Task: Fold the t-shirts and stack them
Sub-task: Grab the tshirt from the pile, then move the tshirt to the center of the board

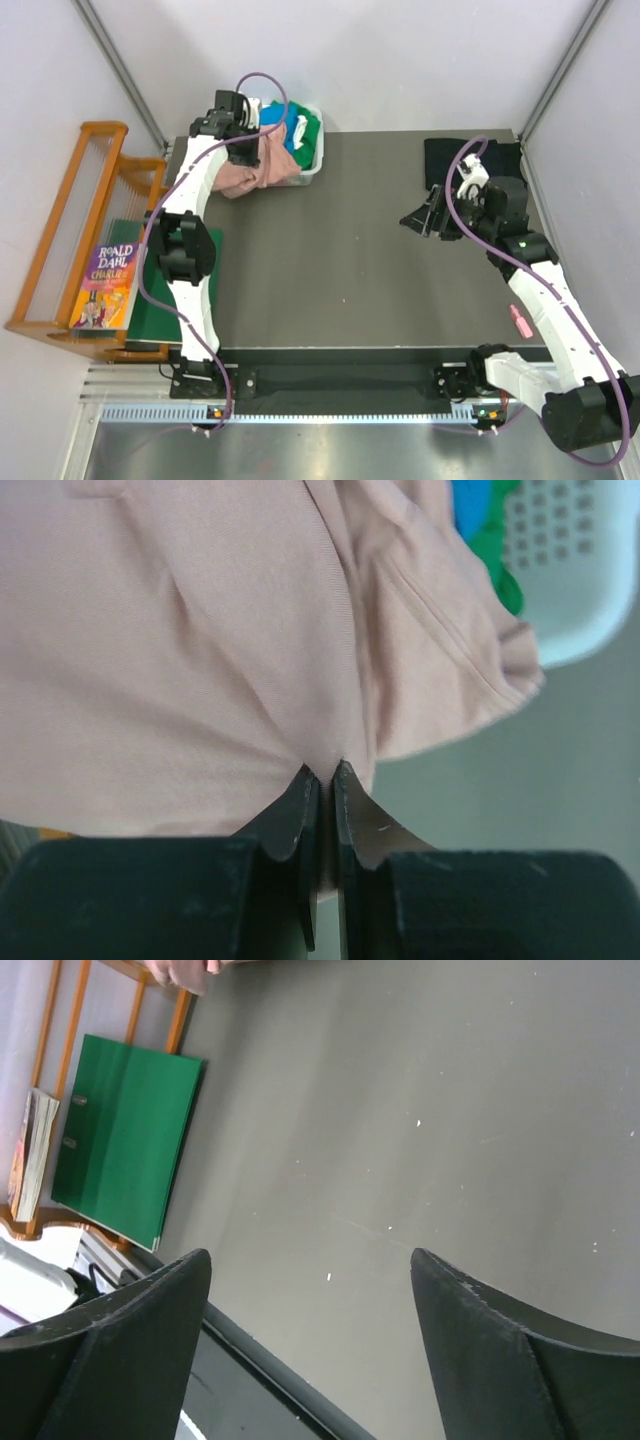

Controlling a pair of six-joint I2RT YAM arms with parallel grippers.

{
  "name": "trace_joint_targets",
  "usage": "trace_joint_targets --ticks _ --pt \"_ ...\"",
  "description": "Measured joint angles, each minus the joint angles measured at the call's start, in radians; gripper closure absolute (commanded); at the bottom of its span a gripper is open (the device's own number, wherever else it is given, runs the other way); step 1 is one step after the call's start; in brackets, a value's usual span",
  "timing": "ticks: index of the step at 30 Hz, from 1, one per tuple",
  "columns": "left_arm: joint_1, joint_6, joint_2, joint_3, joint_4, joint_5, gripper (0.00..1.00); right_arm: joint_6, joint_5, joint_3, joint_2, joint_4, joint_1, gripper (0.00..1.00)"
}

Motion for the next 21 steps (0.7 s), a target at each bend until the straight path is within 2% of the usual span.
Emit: trace_joint_targets --ticks 3,6,9,12,14,17,21 --pt "-0.014 0.033 -0.056 0.003 -0.050 0.040 1.00 -0.003 -0.001 0.000 -0.003 0.000 0.000 0.24" --pt "-0.092 0.096 -0.150 0.032 -0.110 0.038 1.00 -0.011 0.002 0.000 -0.014 -0.005 0.000 0.25" --pt "-0.270 0.160 -0.290 0.062 -0.144 0.030 1.00 -0.016 0.010 0.000 -0.028 -0.008 0.001 0.26" --pt "-0.476 0.220 -0.460 0.080 -0.188 0.141 0.94 -0.020 0.025 0.000 -0.041 -0.010 0.002 0.28" --pt "-0.502 0.258 -0.551 0.076 -0.233 0.229 0.93 -0.020 0.035 0.000 -0.049 -0.014 0.002 0.29" --pt "-0.483 0.302 -0.655 0.034 -0.307 0.296 0.94 -0.019 0.061 0.002 -0.067 -0.026 0.002 0.29" --pt "-0.498 0.332 -0.667 -0.034 -0.391 0.355 0.95 -0.006 0.097 0.002 -0.107 -0.031 0.002 0.30"
